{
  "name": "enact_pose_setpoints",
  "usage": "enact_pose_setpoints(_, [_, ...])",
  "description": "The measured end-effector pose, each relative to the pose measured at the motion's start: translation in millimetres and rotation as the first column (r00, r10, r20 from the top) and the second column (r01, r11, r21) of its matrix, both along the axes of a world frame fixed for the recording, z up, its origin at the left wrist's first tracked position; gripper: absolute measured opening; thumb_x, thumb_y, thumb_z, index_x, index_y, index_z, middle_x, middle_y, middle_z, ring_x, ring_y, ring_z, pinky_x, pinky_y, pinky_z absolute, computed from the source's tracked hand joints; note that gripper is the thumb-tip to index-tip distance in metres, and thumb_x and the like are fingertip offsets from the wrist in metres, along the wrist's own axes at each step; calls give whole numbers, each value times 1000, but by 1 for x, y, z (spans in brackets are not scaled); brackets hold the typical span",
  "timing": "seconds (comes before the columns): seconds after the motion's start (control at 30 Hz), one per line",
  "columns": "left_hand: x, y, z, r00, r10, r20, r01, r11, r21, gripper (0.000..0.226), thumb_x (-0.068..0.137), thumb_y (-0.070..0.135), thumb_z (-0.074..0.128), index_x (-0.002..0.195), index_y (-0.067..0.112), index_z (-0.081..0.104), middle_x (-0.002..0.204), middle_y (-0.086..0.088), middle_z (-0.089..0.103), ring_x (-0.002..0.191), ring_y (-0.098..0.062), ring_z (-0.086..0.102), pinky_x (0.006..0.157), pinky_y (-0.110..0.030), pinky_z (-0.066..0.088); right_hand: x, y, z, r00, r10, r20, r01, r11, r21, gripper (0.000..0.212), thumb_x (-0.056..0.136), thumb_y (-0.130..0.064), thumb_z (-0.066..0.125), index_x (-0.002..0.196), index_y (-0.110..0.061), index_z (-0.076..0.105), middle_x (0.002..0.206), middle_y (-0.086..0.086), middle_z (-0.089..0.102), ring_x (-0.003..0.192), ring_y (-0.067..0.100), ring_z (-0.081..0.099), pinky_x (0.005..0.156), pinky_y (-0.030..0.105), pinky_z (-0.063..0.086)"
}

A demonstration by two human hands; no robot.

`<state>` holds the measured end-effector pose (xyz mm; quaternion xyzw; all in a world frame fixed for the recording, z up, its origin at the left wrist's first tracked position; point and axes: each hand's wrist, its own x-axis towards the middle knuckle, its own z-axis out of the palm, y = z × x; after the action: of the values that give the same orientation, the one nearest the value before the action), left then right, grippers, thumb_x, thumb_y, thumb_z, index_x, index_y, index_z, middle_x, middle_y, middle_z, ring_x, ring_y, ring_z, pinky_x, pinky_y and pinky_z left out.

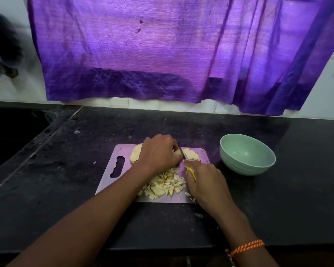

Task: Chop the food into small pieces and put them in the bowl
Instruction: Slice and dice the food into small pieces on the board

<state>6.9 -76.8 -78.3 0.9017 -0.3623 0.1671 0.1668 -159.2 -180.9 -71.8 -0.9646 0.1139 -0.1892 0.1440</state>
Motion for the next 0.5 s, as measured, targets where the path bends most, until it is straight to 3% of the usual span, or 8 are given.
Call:
enact_pose_setpoints(0.2, [-1,-2,0,1000,15,-9,-16,1000,-8,34,89,61,71,101,31,80,98,11,72,84,-10,54,78,-40,53,-13,0,-6,1000,-13,-2,13,1000,16,39,104,-41,43,141,-37,56,108,2,68,94,22,61,70,33,36])
enact_pose_setpoints(0.37, [1,-2,-3,999,32,5,-32,999,-29,35,89,62,72,100,30,80,97,12,71,92,-12,60,89,-44,52,-38,1,-10,999,-25,-33,26,999,30,45,105,-45,42,150,-42,46,106,2,68,93,21,62,74,35,45])
enact_pose_setpoints(0.5, [1,-2,-3,1000,24,8,-23,999,-30,34,90,61,73,102,30,80,100,11,71,95,-13,61,87,-43,51,-42,-3,-17,999,-4,32,2,999,39,44,103,-46,43,146,-41,51,96,2,71,84,22,64,72,38,52])
